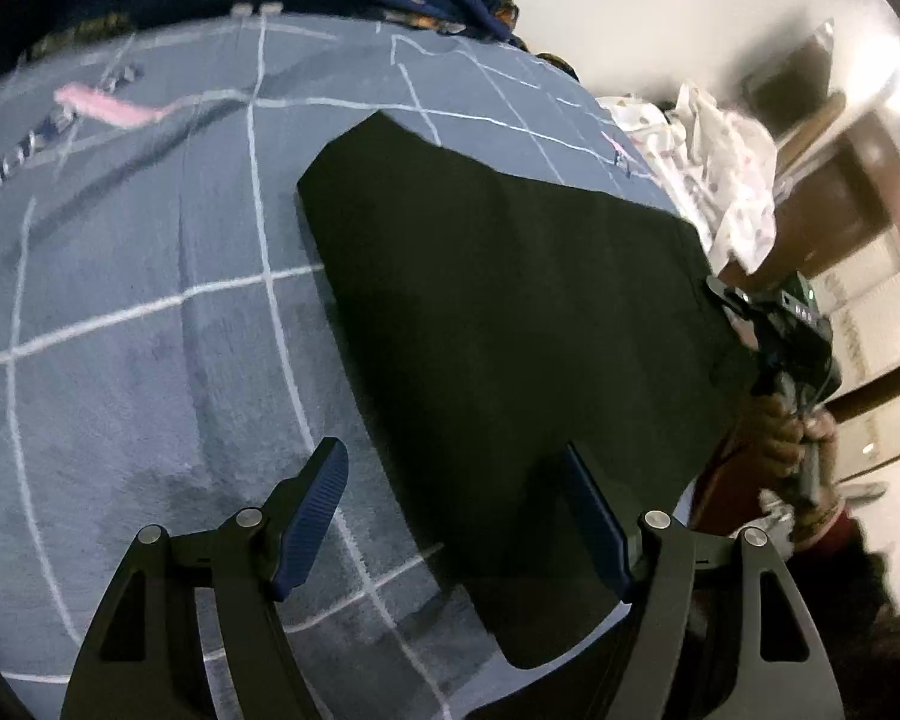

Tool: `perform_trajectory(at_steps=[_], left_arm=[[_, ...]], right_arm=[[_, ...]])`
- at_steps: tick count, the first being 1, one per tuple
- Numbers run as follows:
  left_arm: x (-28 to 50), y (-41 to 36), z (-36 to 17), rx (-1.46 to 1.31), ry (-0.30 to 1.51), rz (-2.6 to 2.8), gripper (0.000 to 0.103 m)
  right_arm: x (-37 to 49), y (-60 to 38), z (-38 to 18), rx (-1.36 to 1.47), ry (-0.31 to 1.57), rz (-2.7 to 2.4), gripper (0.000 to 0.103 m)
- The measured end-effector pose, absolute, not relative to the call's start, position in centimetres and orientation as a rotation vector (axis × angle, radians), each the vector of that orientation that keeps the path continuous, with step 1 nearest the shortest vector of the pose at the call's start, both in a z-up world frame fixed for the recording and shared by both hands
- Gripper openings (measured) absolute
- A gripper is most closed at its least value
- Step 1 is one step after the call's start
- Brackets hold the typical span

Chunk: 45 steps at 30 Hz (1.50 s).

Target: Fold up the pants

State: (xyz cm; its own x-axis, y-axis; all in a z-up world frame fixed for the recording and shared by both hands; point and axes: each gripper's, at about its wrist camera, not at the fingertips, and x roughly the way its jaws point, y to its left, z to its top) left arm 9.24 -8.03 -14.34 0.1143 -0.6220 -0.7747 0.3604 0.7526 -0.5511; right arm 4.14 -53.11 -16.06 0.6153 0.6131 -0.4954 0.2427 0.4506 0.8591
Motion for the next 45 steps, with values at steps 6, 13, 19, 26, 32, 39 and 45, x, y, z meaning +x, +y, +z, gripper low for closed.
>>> perform_trajectory(at_steps=[6, 13, 19, 26, 32, 39, 45], left_arm=[[10.8, -7.3, -15.6, -0.407, 1.281, -0.814, 0.073], [12.4, -9.2, -16.0, -0.418, 1.318, -0.935, 0.073], [13.0, -11.0, -15.9, -0.337, 1.291, -0.896, 0.034], [12.6, -9.2, -15.3, -0.380, 1.252, -0.833, 0.019], [12.3, -3.4, -13.0, -0.360, 1.196, -0.736, 0.017], [10.6, 3.7, -14.2, -0.372, 1.182, -0.557, 0.022], [10.5, 5.0, -15.4, -0.415, 1.197, -0.487, 0.047]], right_arm=[[3.9, -53.9, -15.0, 1.025, 0.950, 0.239, 0.058], [4.8, -52.0, -15.6, 0.915, 1.031, 0.264, 0.056], [4.9, -50.6, -16.1, 0.891, 1.073, 0.284, 0.036], [4.5, -49.9, -16.7, 1.057, 1.041, 0.343, 0.027], [5.9, -44.7, -17.5, 1.142, 1.080, 0.462, 0.026], [9.3, -36.9, -18.7, 1.055, 1.161, 0.570, 0.026], [6.4, -40.7, -14.6, 1.055, 1.053, 0.467, 0.031]])
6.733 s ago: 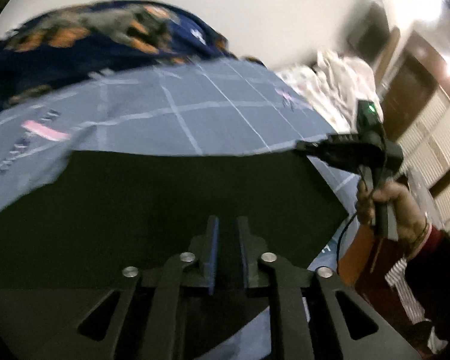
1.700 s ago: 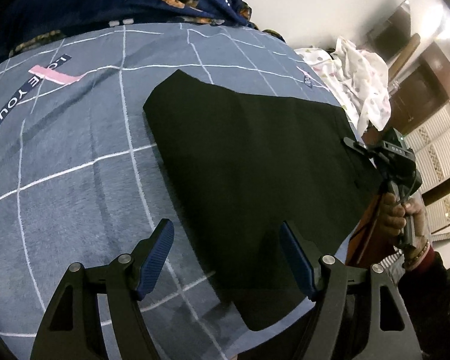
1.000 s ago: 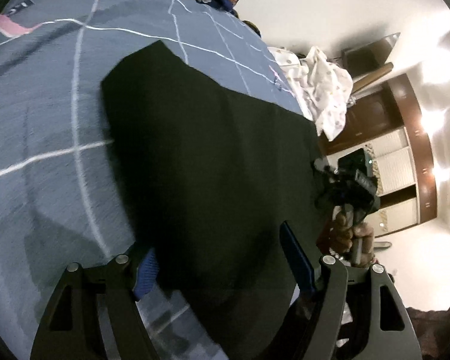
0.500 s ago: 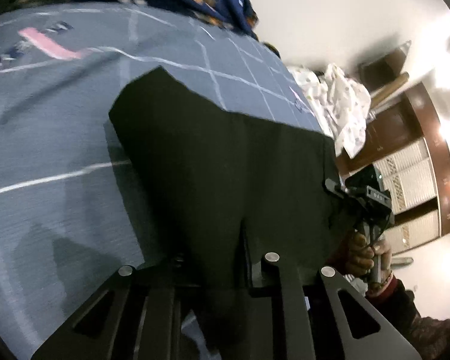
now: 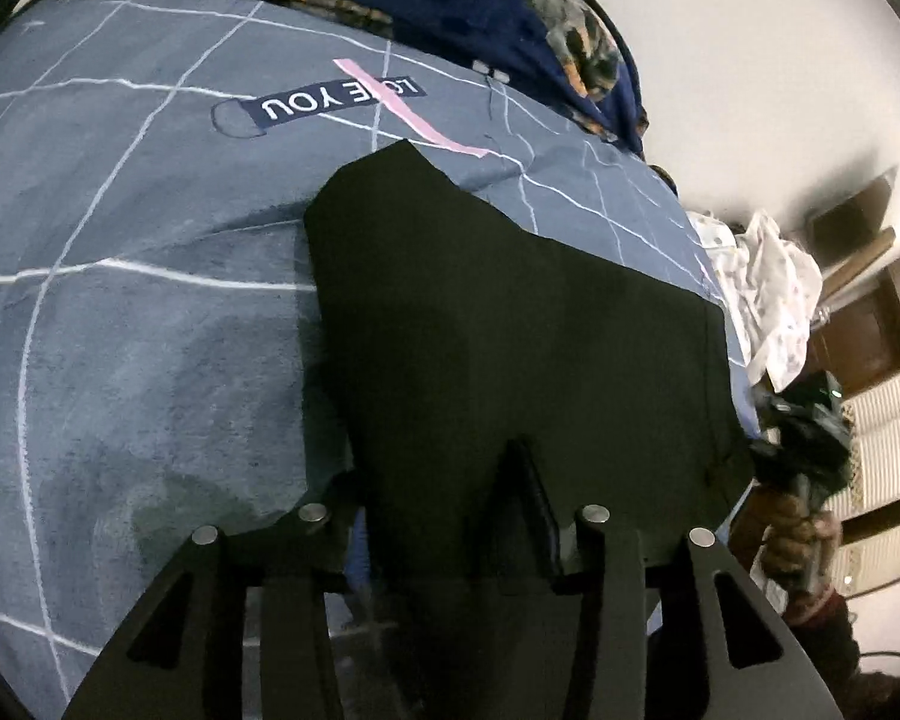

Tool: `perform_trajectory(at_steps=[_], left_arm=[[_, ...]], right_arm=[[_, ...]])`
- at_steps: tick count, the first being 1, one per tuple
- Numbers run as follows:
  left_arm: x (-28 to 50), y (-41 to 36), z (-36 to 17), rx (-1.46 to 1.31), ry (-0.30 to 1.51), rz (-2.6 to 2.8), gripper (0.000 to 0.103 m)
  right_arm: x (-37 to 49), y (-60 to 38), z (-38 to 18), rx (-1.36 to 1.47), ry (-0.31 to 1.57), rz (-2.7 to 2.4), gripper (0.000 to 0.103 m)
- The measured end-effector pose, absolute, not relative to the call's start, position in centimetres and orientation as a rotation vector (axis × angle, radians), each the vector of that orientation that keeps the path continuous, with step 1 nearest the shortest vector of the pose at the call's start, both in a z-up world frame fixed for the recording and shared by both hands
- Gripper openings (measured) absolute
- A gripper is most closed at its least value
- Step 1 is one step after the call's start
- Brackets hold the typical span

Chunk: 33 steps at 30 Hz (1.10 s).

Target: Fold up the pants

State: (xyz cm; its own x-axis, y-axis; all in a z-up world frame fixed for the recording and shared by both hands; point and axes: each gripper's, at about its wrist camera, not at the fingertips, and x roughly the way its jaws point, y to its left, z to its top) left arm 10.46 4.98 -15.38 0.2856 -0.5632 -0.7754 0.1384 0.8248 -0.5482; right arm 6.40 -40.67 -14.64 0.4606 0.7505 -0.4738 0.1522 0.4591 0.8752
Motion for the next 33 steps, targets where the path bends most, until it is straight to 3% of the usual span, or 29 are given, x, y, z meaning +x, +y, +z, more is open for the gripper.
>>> perform_trajectory(at_steps=[1, 4, 11, 13, 16, 20, 33], left_arm=[[10.5, 5.0, -15.1, -0.389, 1.193, -0.468, 0.052], [10.5, 5.5, -13.7, -0.379, 1.150, -0.433, 0.052], [8.9, 5.1, -9.9, -0.393, 1.052, -0.441, 0.054], [8.3, 3.7, -9.7, -0.369, 1.055, -0.486, 0.061], [7.6, 2.5, -10.5, -0.336, 1.076, -0.506, 0.063], [7.4, 1.7, -12.1, -0.313, 1.129, -0.509, 0.063], [7.0, 1.8, -12.3, -0.256, 1.118, -0.482, 0.067]], right_arm=[[5.3, -41.4, -13.7, 1.075, 1.028, 0.471, 0.030], [2.7, -42.0, -12.2, 1.131, 0.992, 0.505, 0.030], [1.3, -39.4, -14.7, 1.133, 1.090, 0.446, 0.030], [2.0, -38.9, -15.0, 1.127, 1.101, 0.440, 0.030], [2.5, -38.3, -14.6, 1.058, 1.106, 0.418, 0.030], [2.4, -38.0, -14.4, 1.011, 1.123, 0.404, 0.013], [0.1, -37.6, -13.9, 1.043, 1.135, 0.389, 0.006]])
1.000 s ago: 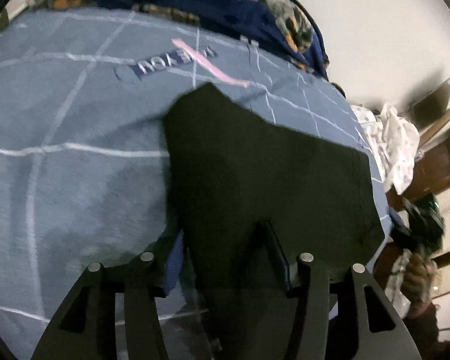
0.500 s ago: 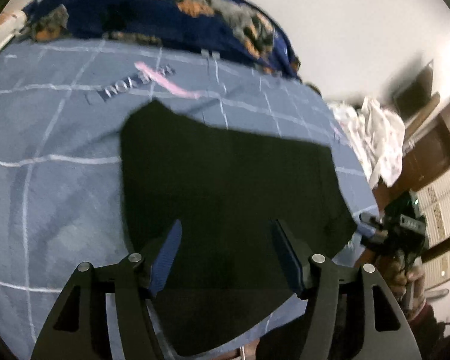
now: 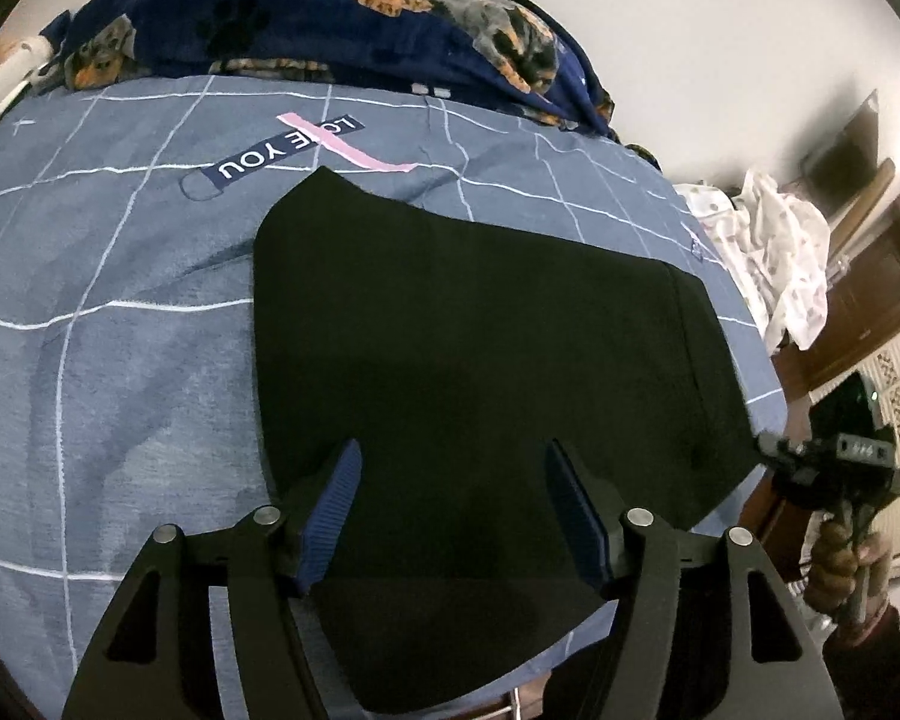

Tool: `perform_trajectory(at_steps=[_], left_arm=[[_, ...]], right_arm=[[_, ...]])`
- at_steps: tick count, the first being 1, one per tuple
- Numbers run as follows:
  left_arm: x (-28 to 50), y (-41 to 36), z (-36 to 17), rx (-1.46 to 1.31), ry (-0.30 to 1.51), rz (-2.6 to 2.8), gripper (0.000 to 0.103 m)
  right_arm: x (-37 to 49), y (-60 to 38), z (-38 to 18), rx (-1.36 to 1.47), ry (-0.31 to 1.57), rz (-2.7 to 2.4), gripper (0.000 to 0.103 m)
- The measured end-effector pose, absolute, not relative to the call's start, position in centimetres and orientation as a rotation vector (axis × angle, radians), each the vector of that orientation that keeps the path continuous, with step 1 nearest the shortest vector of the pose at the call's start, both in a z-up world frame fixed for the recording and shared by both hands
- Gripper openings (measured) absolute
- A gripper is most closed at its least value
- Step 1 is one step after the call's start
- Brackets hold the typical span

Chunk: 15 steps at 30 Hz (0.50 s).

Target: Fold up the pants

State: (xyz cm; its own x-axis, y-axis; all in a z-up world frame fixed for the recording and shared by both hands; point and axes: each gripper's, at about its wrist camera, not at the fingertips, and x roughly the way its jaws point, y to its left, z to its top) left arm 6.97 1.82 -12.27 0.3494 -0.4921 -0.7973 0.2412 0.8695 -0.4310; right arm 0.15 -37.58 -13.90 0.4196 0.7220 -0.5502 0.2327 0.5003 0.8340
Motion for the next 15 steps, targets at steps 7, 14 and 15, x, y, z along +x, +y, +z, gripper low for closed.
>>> perform_trajectory(at_steps=[7, 14, 15], left_arm=[[6.9, 1.6, -13.7, -0.244, 1.147, -0.493, 0.069], [6.8, 1.5, -13.9, -0.241, 1.146, -0.503, 0.073], [6.8, 1.6, -13.9, -0.244, 1.147, -0.504, 0.073]], right_arm=[[0.5, -38.8, -15.2, 1.064, 1.133, 0.343, 0.005], [0.8, -39.0, -13.5, 0.982, 1.087, 0.314, 0.012], [0.9, -39.5, -13.4, 0.990, 1.085, 0.313, 0.016]])
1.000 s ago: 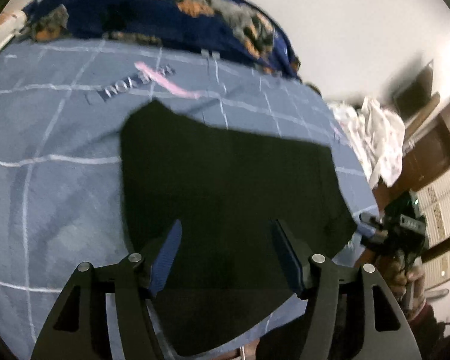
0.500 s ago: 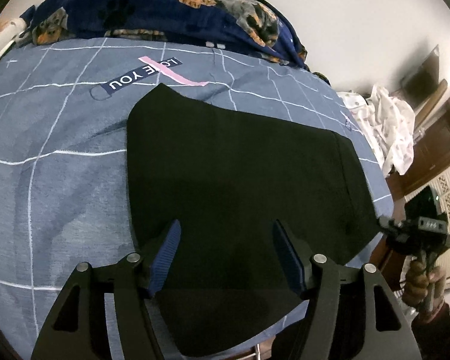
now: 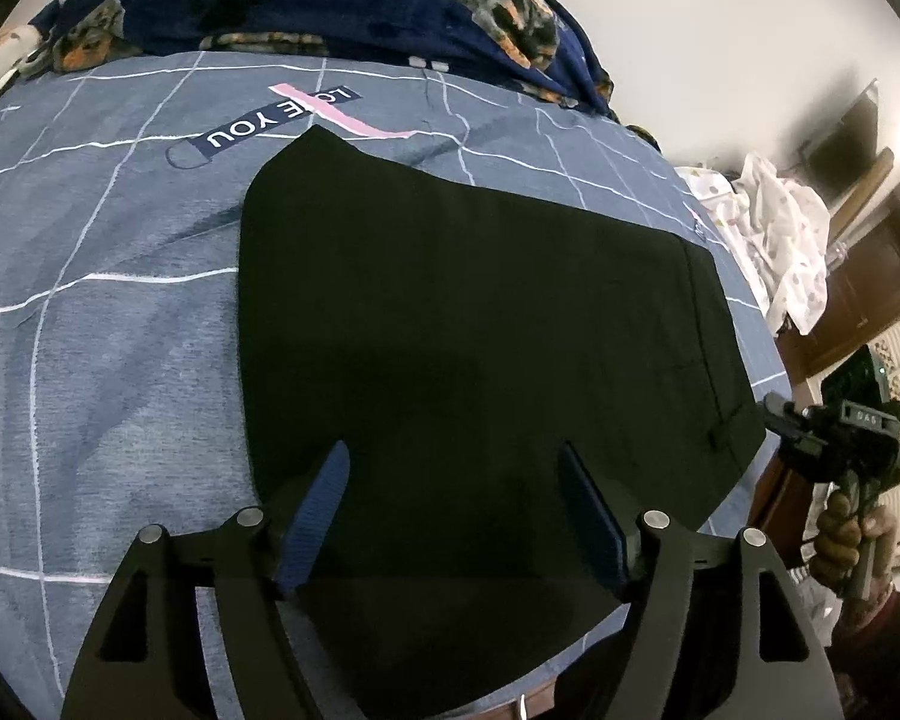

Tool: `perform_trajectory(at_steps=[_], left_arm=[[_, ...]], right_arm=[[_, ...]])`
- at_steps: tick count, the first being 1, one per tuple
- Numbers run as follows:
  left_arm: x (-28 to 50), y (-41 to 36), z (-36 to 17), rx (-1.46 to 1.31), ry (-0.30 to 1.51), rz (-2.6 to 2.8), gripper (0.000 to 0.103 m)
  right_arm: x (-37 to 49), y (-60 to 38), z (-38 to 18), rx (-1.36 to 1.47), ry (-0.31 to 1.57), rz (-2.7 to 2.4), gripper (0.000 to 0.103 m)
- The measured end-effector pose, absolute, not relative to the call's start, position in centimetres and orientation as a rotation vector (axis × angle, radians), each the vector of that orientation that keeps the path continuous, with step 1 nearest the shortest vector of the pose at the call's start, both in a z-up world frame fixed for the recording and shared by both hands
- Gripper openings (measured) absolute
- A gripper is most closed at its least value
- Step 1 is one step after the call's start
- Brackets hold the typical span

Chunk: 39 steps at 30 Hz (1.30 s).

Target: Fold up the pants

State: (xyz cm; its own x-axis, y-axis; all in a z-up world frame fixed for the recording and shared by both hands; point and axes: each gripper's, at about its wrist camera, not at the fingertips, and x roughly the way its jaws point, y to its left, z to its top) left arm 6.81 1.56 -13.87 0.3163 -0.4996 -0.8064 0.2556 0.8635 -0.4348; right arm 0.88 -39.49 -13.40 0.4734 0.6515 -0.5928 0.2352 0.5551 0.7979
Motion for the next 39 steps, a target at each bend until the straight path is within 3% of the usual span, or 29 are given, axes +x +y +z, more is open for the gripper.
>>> perform_trajectory(at_steps=[2, 3, 9, 11, 18, 24, 28, 30, 32, 34, 39], left_arm=[[6.8, 1.6, -13.9, -0.254, 1.149, -0.505, 0.074], [6.8, 1.7, -13.9, -0.261, 1.149, -0.505, 0.074], [6.8, 1.9, -13.8, -0.287, 1.153, -0.507, 0.075], [6.9, 1.9, -13.8, -0.282, 1.153, -0.501, 0.075], [7.5, 3.3, -13.8, -0.325, 1.154, -0.462, 0.075], [7.4, 2.9, -14.2, -0.311, 1.156, -0.468, 0.075], [7.2, 2.2, -14.1, -0.257, 1.150, -0.467, 0.077], [7.2, 2.2, -14.1, -0.251, 1.148, -0.470, 0.077], [7.2, 2.3, -14.2, -0.263, 1.148, -0.472, 0.078], [7.3, 2.5, -14.2, -0.276, 1.149, -0.475, 0.078], [7.3, 2.7, -14.2, -0.297, 1.150, -0.480, 0.078]], right_arm=[[0.8, -39.8, -13.3, 0.986, 1.085, 0.299, 0.043], [0.9, -39.6, -13.3, 0.979, 1.087, 0.300, 0.046], [2.4, -36.3, -14.0, 0.885, 1.176, 0.342, 0.049], [3.0, -35.1, -14.2, 0.843, 1.204, 0.364, 0.024], [3.1, -35.1, -13.5, 1.069, 1.116, 0.537, 0.022], [2.6, -36.8, -17.1, 1.070, 1.219, 0.407, 0.022], [3.1, -36.0, -15.1, 0.950, 1.202, 0.407, 0.028], [3.3, -36.3, -14.5, 0.947, 1.184, 0.411, 0.037], [3.3, -36.8, -13.8, 0.893, 1.168, 0.364, 0.055], [3.7, -37.2, -13.9, 0.876, 1.175, 0.357, 0.064], [4.5, -37.1, -15.5, 0.859, 1.224, 0.372, 0.065]])
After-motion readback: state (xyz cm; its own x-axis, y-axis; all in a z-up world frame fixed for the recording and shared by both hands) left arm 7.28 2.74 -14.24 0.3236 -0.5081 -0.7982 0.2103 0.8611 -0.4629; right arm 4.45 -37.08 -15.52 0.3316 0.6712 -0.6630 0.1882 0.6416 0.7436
